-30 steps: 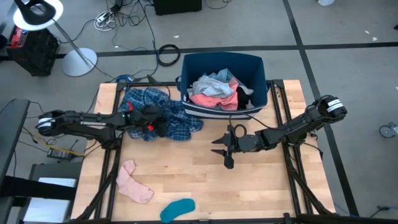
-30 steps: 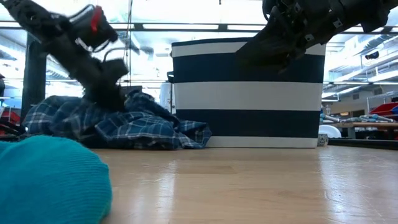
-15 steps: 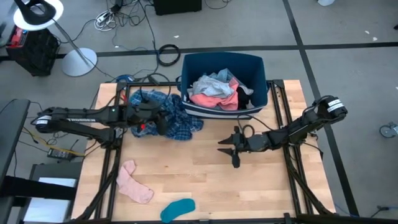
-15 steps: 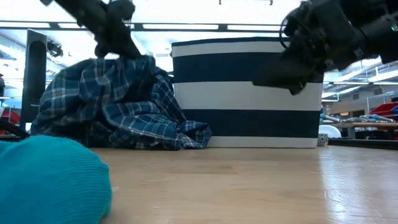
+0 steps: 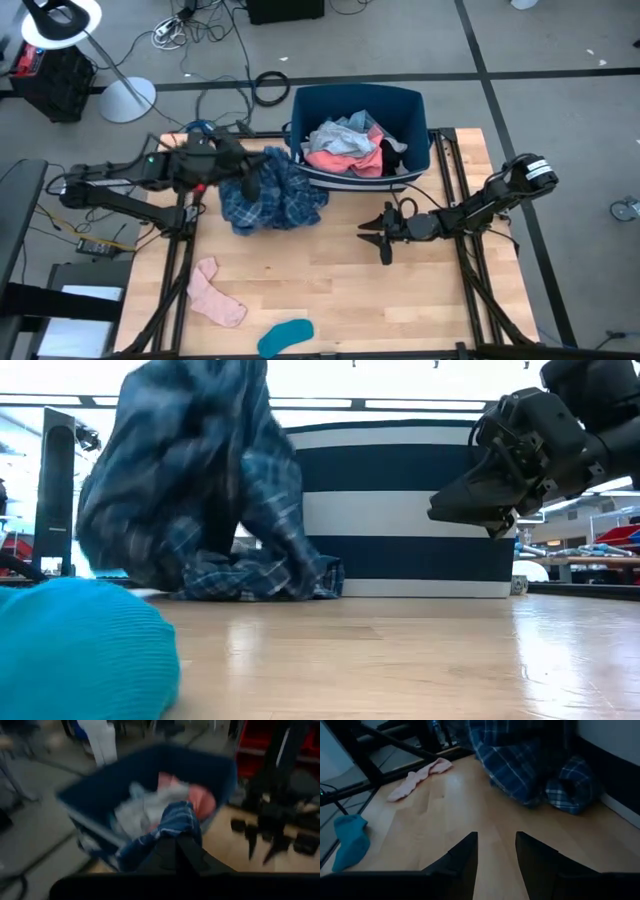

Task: Sort clothes
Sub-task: Put the blue and white shirt into the blue bin

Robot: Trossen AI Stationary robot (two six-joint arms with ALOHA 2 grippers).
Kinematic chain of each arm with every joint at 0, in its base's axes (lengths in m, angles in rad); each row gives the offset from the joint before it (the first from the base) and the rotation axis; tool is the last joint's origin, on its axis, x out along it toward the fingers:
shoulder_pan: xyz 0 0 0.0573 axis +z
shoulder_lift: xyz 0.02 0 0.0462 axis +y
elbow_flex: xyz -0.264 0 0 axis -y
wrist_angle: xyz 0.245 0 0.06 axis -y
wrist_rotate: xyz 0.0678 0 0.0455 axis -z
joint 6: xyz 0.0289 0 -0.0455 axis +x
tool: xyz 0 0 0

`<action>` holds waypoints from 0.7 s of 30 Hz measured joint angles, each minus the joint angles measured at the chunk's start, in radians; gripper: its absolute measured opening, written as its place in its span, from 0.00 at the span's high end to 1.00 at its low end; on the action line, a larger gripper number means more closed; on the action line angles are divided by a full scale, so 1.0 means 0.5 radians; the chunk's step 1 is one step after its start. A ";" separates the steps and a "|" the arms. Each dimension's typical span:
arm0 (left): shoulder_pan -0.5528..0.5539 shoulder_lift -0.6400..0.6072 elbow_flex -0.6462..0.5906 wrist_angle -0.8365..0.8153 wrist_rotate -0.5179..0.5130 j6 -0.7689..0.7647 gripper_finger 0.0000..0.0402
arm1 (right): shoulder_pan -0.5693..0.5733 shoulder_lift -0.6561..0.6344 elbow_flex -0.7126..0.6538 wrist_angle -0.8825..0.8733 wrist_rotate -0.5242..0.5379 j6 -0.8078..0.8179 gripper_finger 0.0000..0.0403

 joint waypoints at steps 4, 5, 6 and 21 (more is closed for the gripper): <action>0.001 0.099 0.308 0.033 -0.063 0.241 1.00 | 0.000 0.000 0.000 0.013 0.000 -0.001 0.67; 0.004 0.139 0.402 0.033 -0.069 0.303 1.00 | 0.000 0.000 0.000 0.027 0.000 -0.001 0.67; 0.015 0.183 0.496 0.034 -0.070 0.356 1.00 | -0.001 0.000 0.001 0.035 0.000 -0.002 0.67; 0.375 1.224 2.067 0.187 0.211 0.918 1.00 | -0.001 0.001 0.000 0.082 0.000 -0.021 0.67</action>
